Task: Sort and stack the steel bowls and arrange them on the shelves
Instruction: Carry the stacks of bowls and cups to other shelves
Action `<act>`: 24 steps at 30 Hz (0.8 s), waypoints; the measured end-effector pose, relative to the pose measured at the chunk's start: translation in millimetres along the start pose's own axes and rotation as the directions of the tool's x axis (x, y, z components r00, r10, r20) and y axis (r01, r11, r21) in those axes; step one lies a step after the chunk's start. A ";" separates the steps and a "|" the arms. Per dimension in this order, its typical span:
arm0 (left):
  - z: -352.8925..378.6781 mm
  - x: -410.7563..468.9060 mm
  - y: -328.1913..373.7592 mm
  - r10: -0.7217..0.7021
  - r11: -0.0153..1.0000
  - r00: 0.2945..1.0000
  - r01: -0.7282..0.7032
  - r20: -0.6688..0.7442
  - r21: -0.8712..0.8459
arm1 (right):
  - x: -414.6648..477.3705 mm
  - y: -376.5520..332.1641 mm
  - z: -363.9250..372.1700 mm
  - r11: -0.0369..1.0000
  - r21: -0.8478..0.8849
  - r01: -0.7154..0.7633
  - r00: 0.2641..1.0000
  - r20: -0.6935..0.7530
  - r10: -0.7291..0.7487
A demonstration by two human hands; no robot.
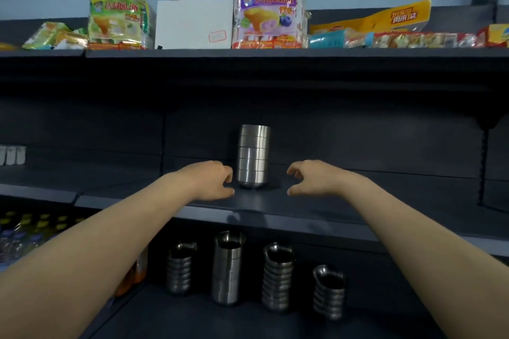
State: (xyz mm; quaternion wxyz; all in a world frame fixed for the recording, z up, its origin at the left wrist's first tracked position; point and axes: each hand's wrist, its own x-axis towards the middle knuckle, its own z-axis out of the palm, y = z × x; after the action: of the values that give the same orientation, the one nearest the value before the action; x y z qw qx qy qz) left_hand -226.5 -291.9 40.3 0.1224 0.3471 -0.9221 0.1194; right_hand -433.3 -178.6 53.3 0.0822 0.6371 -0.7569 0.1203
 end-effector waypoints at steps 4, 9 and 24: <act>27.9 60.1 -35.2 0.067 0.998 0.998 -0.067 -0.021 0.018 | 65.4 13.1 30.0 0.998 0.003 -0.057 0.998 0.008 0.057; 64.3 139.4 -78.8 0.137 0.988 0.990 -0.139 0.025 0.061 | 140.8 36.4 65.8 0.989 0.021 -0.147 0.989 0.023 0.147; 138.3 289.3 -139.2 0.135 0.976 0.982 -0.110 0.128 -0.187 | 274.7 100.6 111.2 0.844 0.450 -0.293 0.955 0.179 0.236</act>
State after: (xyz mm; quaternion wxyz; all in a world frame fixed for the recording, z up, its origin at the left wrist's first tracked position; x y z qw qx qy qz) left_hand -364.0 -612.5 18.2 0.0805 0.2844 -0.9551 0.0185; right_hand -577.1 -453.9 15.3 -0.1368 0.5330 -0.7890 0.2734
